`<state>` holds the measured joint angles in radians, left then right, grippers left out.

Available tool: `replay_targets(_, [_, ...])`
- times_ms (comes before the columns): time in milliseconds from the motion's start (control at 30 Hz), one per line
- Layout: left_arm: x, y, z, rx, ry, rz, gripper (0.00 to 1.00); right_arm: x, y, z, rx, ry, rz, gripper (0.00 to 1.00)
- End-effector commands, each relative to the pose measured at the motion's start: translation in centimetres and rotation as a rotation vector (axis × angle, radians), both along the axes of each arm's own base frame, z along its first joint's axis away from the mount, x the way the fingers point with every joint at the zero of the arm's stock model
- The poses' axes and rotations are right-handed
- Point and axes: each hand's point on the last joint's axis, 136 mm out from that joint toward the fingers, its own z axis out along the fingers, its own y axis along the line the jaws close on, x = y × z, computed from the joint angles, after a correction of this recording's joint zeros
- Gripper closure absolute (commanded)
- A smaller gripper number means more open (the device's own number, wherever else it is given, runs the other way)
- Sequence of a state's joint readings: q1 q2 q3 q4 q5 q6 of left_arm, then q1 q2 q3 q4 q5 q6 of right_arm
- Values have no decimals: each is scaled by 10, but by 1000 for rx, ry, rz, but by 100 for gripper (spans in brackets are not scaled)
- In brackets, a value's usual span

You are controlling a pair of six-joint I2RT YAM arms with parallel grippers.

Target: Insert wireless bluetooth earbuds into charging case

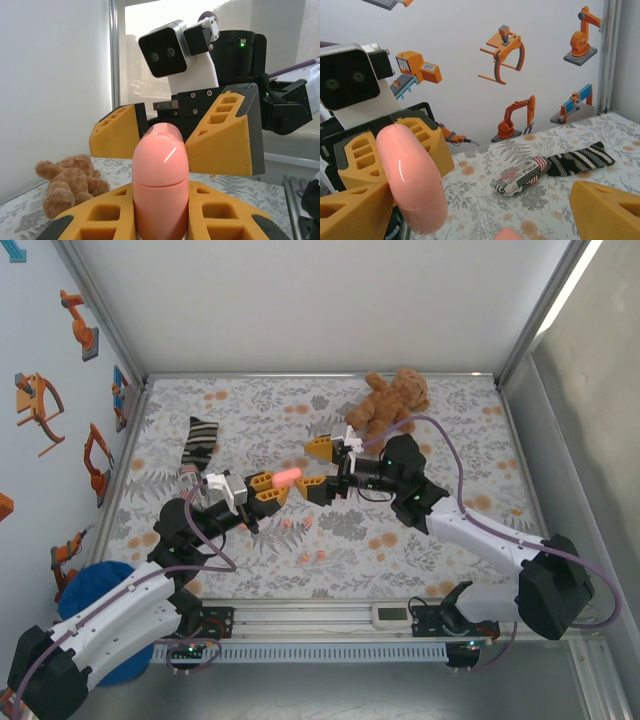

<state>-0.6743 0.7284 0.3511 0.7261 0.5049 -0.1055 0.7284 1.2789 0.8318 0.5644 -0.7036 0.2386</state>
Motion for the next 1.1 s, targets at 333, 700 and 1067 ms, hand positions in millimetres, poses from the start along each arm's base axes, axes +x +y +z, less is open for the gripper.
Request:
replay_targets(333, [-13, 0, 4, -3, -53, -38, 100, 16, 0, 27, 14, -53, -85, 11])
replay_targets(700, [-8, 5, -7, 10, -21, 6, 100, 0, -6, 49, 33, -88, -42, 11])
replay_targets(1067, [-8, 11, -14, 28, -2, 38, 100, 2, -24, 36, -47, -41, -143, 13])
